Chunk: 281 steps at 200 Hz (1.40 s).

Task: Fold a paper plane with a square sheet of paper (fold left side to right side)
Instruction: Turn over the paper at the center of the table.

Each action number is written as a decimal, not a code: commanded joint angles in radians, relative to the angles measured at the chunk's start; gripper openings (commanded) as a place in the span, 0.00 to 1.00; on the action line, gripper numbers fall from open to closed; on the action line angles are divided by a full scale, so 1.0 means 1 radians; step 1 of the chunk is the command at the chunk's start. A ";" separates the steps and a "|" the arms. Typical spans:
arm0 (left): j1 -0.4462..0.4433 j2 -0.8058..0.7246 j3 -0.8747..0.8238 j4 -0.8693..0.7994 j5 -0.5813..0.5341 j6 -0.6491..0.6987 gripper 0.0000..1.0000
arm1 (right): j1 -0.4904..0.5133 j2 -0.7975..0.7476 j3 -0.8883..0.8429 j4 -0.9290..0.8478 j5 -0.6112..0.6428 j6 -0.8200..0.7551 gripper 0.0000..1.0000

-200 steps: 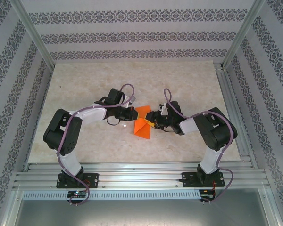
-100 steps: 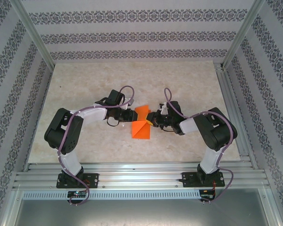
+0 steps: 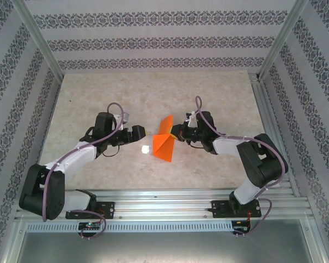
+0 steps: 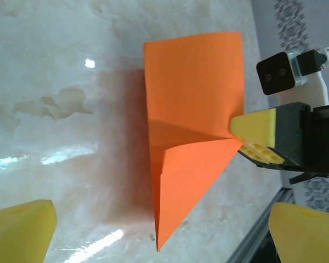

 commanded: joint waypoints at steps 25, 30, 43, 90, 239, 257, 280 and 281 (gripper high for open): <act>0.010 -0.097 -0.082 0.500 0.173 -0.387 1.00 | -0.008 -0.154 0.107 -0.056 -0.073 0.001 0.00; 0.009 -0.104 -0.080 0.526 0.183 -0.411 1.00 | -0.008 -0.162 0.116 -0.061 -0.077 0.003 0.00; 0.002 -0.122 -0.068 0.550 0.192 -0.444 1.00 | -0.008 -0.179 0.137 -0.057 -0.085 0.021 0.00; -0.063 -0.149 -0.020 0.520 0.210 -0.470 1.00 | -0.007 -0.221 0.170 -0.013 -0.089 0.086 0.00; -0.140 -0.091 0.000 0.524 0.201 -0.449 0.26 | -0.006 -0.258 0.172 -0.027 -0.081 0.093 0.00; -0.141 -0.092 0.001 0.496 0.194 -0.427 0.16 | -0.010 -0.267 0.172 -0.062 -0.077 0.068 0.00; -0.141 -0.109 0.019 0.392 0.168 -0.346 0.04 | -0.019 -0.293 0.179 -0.162 -0.057 0.000 0.07; -0.142 -0.110 0.022 0.382 0.165 -0.339 0.03 | -0.020 -0.295 0.179 -0.167 -0.056 -0.003 0.07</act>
